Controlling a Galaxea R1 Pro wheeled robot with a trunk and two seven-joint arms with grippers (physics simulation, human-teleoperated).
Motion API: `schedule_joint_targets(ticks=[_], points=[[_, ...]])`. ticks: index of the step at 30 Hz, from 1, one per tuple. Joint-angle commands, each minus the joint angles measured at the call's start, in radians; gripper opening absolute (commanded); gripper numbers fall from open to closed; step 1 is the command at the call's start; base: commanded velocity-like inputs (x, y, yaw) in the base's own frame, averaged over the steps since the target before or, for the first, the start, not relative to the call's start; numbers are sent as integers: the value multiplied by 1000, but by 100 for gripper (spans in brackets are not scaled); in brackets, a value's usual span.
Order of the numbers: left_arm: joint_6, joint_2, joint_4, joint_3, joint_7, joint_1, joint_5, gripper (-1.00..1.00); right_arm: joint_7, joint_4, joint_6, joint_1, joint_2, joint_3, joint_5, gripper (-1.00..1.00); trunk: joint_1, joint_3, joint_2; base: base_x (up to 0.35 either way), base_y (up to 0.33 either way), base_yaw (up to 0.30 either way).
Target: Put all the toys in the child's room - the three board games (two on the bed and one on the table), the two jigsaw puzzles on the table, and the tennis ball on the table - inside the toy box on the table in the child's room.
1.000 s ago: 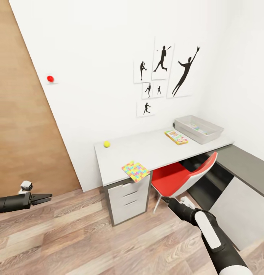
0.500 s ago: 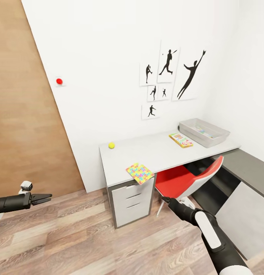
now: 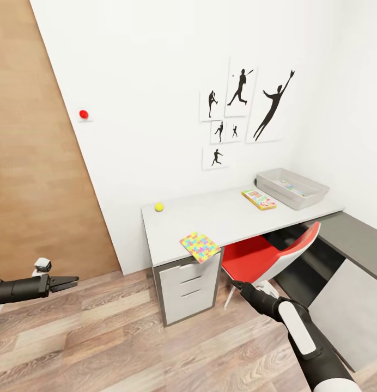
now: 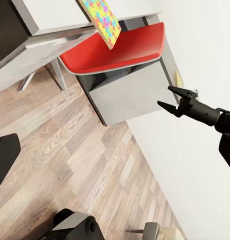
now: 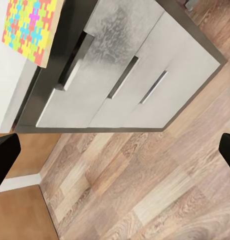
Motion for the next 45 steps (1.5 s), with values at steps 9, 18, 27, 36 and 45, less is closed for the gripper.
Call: schedule_joint_targets(ticks=[9,18,27,36,45], points=[[11,-1,0,-9,-3,-1,7,100,41,-2,13,0,-13,-5,-18,100,35,-30,-65,0,0,0],[9,-1,0,-9,-3,-1,7,100,358,-1,35,38,-67,-10,-18,100,70,-58,-128,0,0,0],[8,-23,0,-8,-3,-1,6,100,434,3,38,44,-99,-16,-19,100,104,-86,-191,0,0,0],[8,-43,0,-7,-3,-1,6,100,442,7,39,44,-101,-18,-27,100,139,-115,-254,0,0,0],[10,-54,1,-8,-3,-1,7,100,498,29,79,44,-107,-22,-92,100,173,-143,-317,0,0,0]])
